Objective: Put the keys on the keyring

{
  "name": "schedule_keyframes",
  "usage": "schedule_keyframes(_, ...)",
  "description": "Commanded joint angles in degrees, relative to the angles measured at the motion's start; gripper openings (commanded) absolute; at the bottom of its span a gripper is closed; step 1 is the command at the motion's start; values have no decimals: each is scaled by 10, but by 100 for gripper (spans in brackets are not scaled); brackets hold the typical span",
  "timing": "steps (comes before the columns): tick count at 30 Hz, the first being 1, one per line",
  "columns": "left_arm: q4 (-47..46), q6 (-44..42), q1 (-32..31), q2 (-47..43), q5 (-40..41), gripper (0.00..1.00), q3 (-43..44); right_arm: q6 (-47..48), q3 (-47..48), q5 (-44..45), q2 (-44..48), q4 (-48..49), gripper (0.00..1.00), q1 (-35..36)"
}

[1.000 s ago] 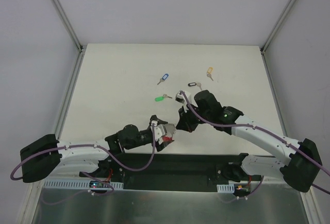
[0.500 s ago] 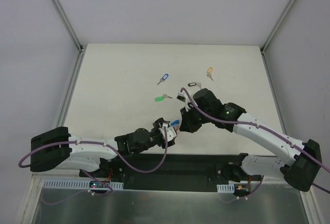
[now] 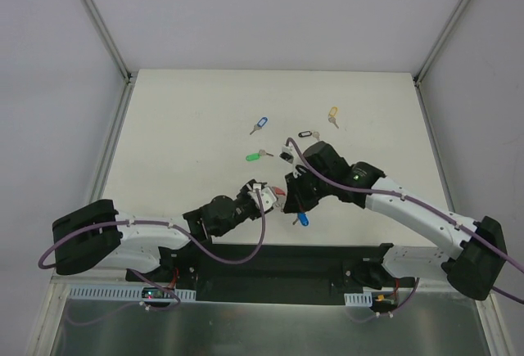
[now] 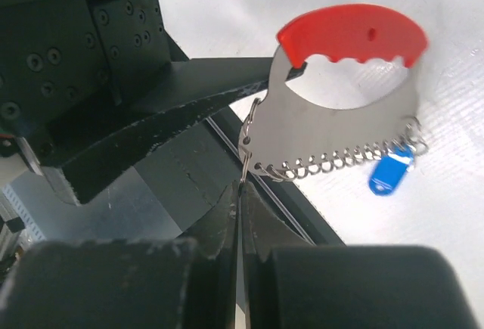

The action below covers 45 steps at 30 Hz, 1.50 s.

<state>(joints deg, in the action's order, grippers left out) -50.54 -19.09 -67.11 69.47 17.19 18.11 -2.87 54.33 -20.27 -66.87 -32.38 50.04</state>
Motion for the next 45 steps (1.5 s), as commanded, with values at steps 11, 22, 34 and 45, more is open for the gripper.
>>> schedule_keyframes(11,-58,59,109,-47,-59,53,-24,-121,26,-123,-127,180,1,-50)
schedule_keyframes(22,47,4,109,-275,-186,65,-127,-151,19,-163,-163,226,1,-69)
schedule_keyframes(34,55,-41,88,-202,-188,73,-111,-145,1,-157,-139,223,1,-69)
schedule_keyframes(45,21,-68,83,-170,-208,75,-89,-119,-3,-162,-127,198,1,-69)
